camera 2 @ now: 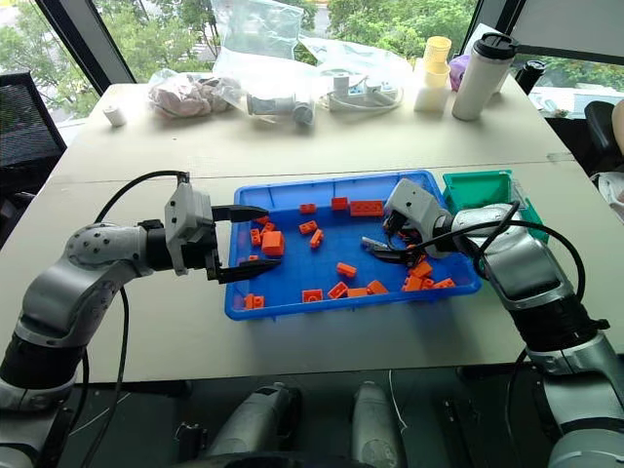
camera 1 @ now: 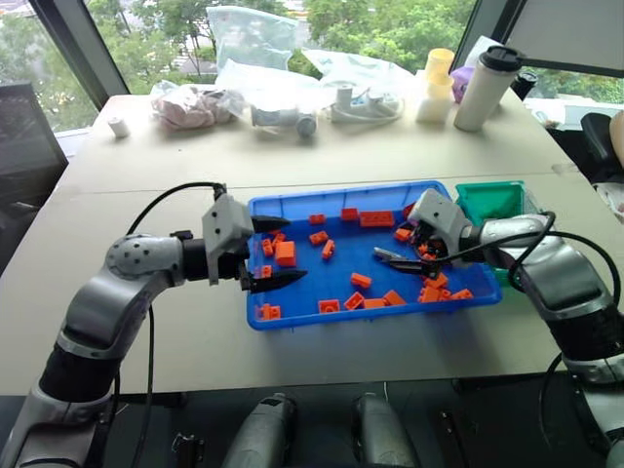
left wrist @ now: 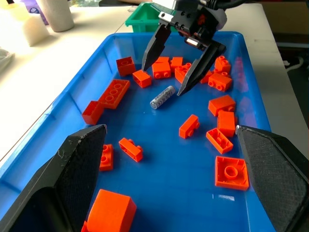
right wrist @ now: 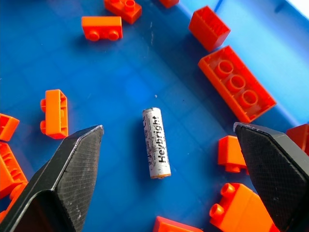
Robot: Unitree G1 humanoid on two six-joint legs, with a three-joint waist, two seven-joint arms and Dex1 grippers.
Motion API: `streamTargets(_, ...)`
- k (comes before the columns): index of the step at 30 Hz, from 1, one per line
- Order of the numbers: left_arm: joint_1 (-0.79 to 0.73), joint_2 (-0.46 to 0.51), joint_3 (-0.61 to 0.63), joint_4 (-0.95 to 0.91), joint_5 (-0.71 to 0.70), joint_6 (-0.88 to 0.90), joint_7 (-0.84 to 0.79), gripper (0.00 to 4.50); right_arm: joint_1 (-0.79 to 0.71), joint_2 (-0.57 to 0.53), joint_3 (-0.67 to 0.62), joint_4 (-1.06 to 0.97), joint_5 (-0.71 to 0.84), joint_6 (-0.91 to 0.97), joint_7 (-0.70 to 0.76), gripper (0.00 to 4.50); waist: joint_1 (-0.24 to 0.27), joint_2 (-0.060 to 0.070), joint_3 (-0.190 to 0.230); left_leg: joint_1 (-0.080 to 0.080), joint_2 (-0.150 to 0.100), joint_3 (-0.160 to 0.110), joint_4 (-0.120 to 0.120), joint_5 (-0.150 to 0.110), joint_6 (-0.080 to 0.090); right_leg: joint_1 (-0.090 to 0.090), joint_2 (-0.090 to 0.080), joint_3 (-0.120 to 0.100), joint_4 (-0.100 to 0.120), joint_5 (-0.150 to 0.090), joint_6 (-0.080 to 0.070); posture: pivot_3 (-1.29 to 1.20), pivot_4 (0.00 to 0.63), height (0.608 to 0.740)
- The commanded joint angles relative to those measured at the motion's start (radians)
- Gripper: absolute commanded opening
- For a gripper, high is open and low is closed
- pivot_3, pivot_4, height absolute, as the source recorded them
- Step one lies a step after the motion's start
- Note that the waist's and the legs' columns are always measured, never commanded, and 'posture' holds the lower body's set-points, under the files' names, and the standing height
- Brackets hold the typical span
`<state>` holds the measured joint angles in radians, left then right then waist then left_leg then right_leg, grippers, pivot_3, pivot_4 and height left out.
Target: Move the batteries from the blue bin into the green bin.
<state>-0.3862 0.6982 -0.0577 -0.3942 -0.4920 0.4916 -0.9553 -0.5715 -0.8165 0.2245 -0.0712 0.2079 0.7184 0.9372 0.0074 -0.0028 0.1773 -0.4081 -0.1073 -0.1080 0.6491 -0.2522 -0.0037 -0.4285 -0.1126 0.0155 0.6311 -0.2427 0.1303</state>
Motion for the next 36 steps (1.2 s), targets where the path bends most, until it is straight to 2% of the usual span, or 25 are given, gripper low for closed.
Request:
streamTargets(1, 0.0, 0.004, 0.031, -0.049, -0.02, 0.007, 0.011, 4.5, -0.038, 0.022, 0.007, 0.032, -0.02, -0.029, 0.014, 4.46, 0.0, 0.0, 0.0, 0.0, 0.0, 0.0, 0.0, 0.0, 0.0, 0.0, 0.0, 0.0, 0.0, 0.0, 0.0, 0.0, 0.15, 0.74)
streamTargets(5, 0.001, 0.003, 0.043, -0.062, -0.029, 0.019, 0.026, 4.5, -0.048, 0.06, 0.04, 0.081, -0.037, -0.036, 0.027, 4.46, 0.0, 0.0, 0.0, 0.0, 0.0, 0.0, 0.0, 0.0, 0.0, 0.0, 0.0, 0.0, 0.0, 0.0, 0.0, 0.0, 0.15, 0.74)
streamTargets(6, 0.002, 0.004, 0.046, -0.063, -0.031, 0.021, 0.03, 4.5, -0.051, 0.067, 0.047, 0.092, -0.045, -0.039, 0.029, 3.93, 0.0, 0.0, 0.0, 0.0, 0.0, 0.0, 0.0, 0.0, 0.0, 0.0, 0.0, 0.0, 0.0, 0.0, 0.0, 0.0, 0.15, 0.74)
streamTargets(7, 0.004, 0.004, 0.047, -0.066, -0.032, 0.023, 0.032, 4.5, -0.053, 0.073, 0.048, 0.099, -0.047, -0.04, 0.031, 3.64, 0.0, 0.0, 0.0, 0.0, 0.0, 0.0, 0.0, 0.0, 0.0, 0.0, 0.0, 0.0, 0.0, 0.0, 0.0, 0.0, 0.15, 0.74)
streamTargets(9, 0.01, 0.006, 0.051, -0.072, -0.032, 0.026, 0.037, 4.5, -0.056, 0.079, 0.045, 0.106, -0.051, -0.043, 0.034, 2.71, 0.0, 0.0, 0.0, 0.0, 0.0, 0.0, 0.0, 0.0, 0.0, 0.0, 0.0, 0.0, 0.0, 0.0, 0.0, 0.0, 0.15, 0.74)
streamTargets(14, 0.024, 0.011, 0.059, -0.078, -0.029, 0.028, 0.048, 4.5, -0.064, 0.071, 0.035, 0.105, -0.066, -0.045, 0.036, 0.14, 0.001, 0.0, 0.0, 0.0, 0.0, 0.0, 0.0, 0.0, 0.0, 0.0, 0.0, 0.0, 0.0, 0.0, 0.0, 0.0, 0.15, 0.74)
streamTargets(15, 0.026, 0.012, 0.061, -0.079, -0.03, 0.028, 0.048, 4.5, -0.074, 0.064, 0.017, 0.094, -0.065, -0.046, 0.028, 0.02, 0.002, 0.0, 0.0, 0.0, 0.0, 0.0, 0.0, 0.0, 0.0, 0.0, 0.0, 0.0, 0.0, 0.0, 0.0, 0.0, 0.15, 0.74)
streamTargets(21, 0.044, 0.018, 0.07, -0.088, -0.027, 0.025, 0.056, 4.5, -0.135, -0.001, -0.148, 0.06, -0.063, -0.038, -0.06, 0.02, 0.004, 0.0, 0.0, 0.0, 0.0, 0.0, 0.0, 0.0, 0.0, 0.0, 0.0, 0.0, 0.0, 0.0, 0.0, 0.0, 0.15, 0.74)
streamTargets(25, 0.064, 0.019, 0.083, -0.103, -0.037, 0.028, 0.063, 4.5, -0.15, -0.131, -0.274, 0.127, -0.092, 0.002, -0.124, 0.02, 0.008, 0.0, 0.0, 0.0, -0.001, 0.0, 0.0, 0.0, 0.0, 0.0, -0.001, 0.0, 0.0, 0.0, 0.0, 0.0, 0.15, 0.74)
streamTargets(34, 0.05, 0.008, 0.071, -0.075, -0.03, 0.017, 0.062, 4.5, -0.039, -0.253, -0.323, 0.219, -0.097, -0.034, -0.094, 0.02, -0.003, 0.0, 0.0, 0.0, 0.0, 0.001, -0.001, -0.001, 0.001, 0.0, 0.0, 0.0, 0.0, 0.0, 0.0, 0.0, 0.15, 0.74)
streamTargets(36, 0.045, 0.006, 0.062, -0.073, -0.027, 0.018, 0.06, 4.5, 0.009, -0.262, -0.323, 0.232, -0.095, -0.06, -0.077, 1.09, -0.002, 0.0, 0.0, 0.0, 0.0, 0.001, -0.001, -0.001, 0.001, 0.0, 0.0, 0.0, 0.0, 0.0, 0.0, 0.0, 0.15, 0.74)
